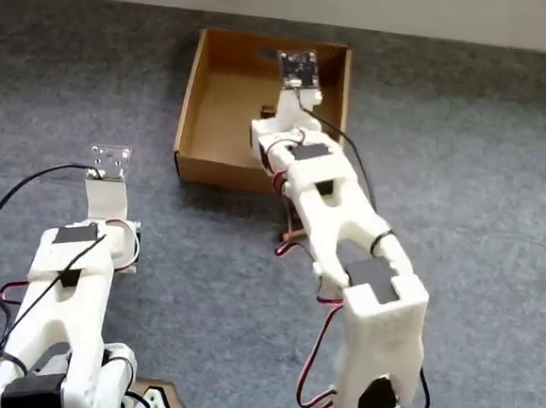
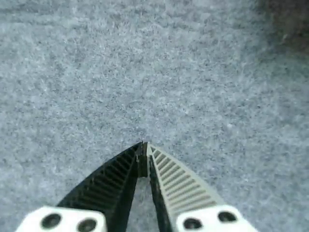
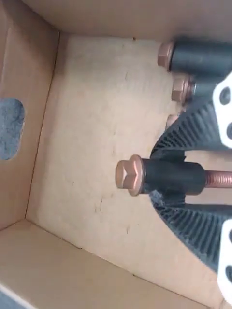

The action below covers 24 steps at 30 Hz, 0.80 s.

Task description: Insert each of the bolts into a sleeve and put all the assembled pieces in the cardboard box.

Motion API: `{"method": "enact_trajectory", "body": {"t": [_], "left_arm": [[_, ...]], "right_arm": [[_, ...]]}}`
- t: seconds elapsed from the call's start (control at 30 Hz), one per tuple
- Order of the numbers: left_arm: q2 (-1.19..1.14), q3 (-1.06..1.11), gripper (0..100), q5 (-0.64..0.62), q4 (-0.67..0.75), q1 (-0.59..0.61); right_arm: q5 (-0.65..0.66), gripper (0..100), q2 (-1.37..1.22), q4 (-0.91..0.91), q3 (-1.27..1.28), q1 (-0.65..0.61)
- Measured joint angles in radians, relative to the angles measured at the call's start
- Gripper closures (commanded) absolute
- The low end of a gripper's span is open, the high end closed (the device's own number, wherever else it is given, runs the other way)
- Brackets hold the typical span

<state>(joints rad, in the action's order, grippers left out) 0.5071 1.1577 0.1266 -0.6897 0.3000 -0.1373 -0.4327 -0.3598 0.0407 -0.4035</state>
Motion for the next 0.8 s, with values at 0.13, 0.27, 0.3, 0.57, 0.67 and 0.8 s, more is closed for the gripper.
{"method": "enact_trajectory", "body": {"t": [0.13, 0.27, 0.3, 0.57, 0.67, 0.8], "left_arm": [[0.000, 0.000, 99, 0.000, 0.000, 0.000], [0.000, 0.000, 99, 0.000, 0.000, 0.000], [0.000, 0.000, 99, 0.000, 0.000, 0.000], [0.000, 0.000, 99, 0.000, 0.000, 0.000], [0.000, 0.000, 99, 0.000, 0.000, 0.000], [0.000, 0.000, 99, 0.000, 0.000, 0.000]], "right_arm": [[0.000, 99.2, -0.012, 0.000, 0.000, -0.008], [0.000, 99.2, -0.012, -0.055, -0.009, -0.008], [0.000, 99.2, -0.012, -0.064, -0.009, -0.008], [0.000, 99.2, -0.015, -0.117, -0.011, -0.008], [0.000, 99.2, -0.015, -0.117, -0.011, -0.008], [0.000, 99.2, -0.015, -0.117, -0.011, -0.008]]}}
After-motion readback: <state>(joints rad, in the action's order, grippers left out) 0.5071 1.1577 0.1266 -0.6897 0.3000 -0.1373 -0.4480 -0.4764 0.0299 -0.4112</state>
